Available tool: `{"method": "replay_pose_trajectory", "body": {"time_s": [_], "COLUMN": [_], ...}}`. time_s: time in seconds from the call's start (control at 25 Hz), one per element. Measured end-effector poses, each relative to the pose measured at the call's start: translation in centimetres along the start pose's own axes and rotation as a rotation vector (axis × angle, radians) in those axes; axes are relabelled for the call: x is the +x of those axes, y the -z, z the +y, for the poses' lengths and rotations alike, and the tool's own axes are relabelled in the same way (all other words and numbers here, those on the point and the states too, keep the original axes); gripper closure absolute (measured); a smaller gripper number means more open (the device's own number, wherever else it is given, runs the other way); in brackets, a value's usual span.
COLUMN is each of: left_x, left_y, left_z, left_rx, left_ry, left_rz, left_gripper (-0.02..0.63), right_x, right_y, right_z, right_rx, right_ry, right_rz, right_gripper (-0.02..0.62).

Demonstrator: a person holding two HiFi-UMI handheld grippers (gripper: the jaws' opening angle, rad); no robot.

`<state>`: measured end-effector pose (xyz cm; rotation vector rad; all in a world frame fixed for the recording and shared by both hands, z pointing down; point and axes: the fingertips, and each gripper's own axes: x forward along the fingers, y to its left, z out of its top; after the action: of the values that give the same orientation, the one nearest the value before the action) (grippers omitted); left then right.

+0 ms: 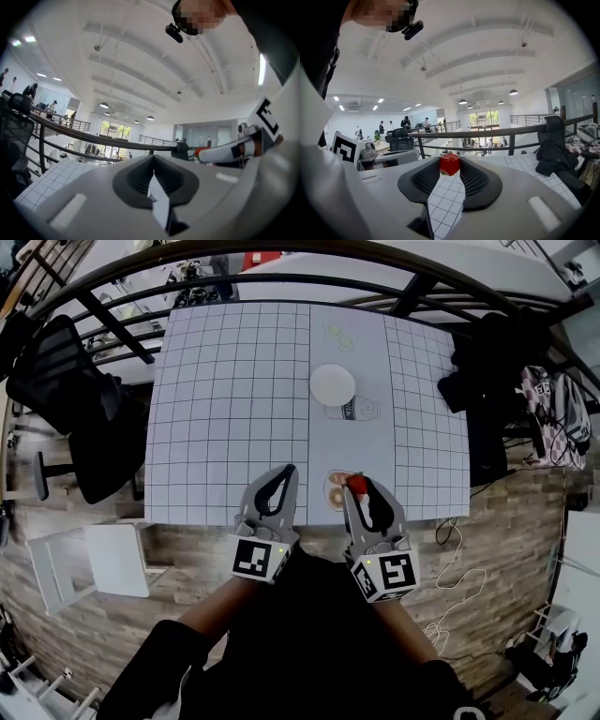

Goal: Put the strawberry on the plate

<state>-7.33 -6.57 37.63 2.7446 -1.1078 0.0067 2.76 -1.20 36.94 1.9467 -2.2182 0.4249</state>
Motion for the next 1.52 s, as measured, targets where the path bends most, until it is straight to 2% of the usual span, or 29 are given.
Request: {"method": "replay_pose_trajectory", "body": {"time_s": [0.32,0.56,0.84,1.08,1.32,1.52], "left_x": [0.8,0.7,-0.2,-0.5,-0.6,0.3], "left_y": [0.0,-0.6,-0.6,-0.8,-1.4,-0.4], "left_z": [-0.1,1.9,2.5,1.9,2.6,2.3], "left_rx": [-0.035,-0.017,-0.021,-0.042,-0.028,-0.033], "left_ry": [0.028,0.026,0.012,-0.004,-0.044,-0.069], "left_rz": [0.009,0.011,0.005,-0.006,-0.028,-0.006], "left_gripper": [0.598,0.598,0.598,0.598,0.598,0.598], "right_x": [1.1,2.5,2.9,2.8,3.5,4.1], "right_y": [0.3,0.1,-0.1,0.1,-0.1,-0.6], "right_z": [-0.6,-1.0,0.7,1.6,1.3,-0.6], "right_rx": [0.028,0.057,0.029,0.059,0.05,0.085], "right_ry": [0.025,0.061,0.027,-0.025,-0.051,-0.055], "right_rz": [0.0,-0.003,0.0,0.015,0.01,-0.001], "right_gripper": [0.465,0.465,0.465,0.465,0.465,0.465]}}
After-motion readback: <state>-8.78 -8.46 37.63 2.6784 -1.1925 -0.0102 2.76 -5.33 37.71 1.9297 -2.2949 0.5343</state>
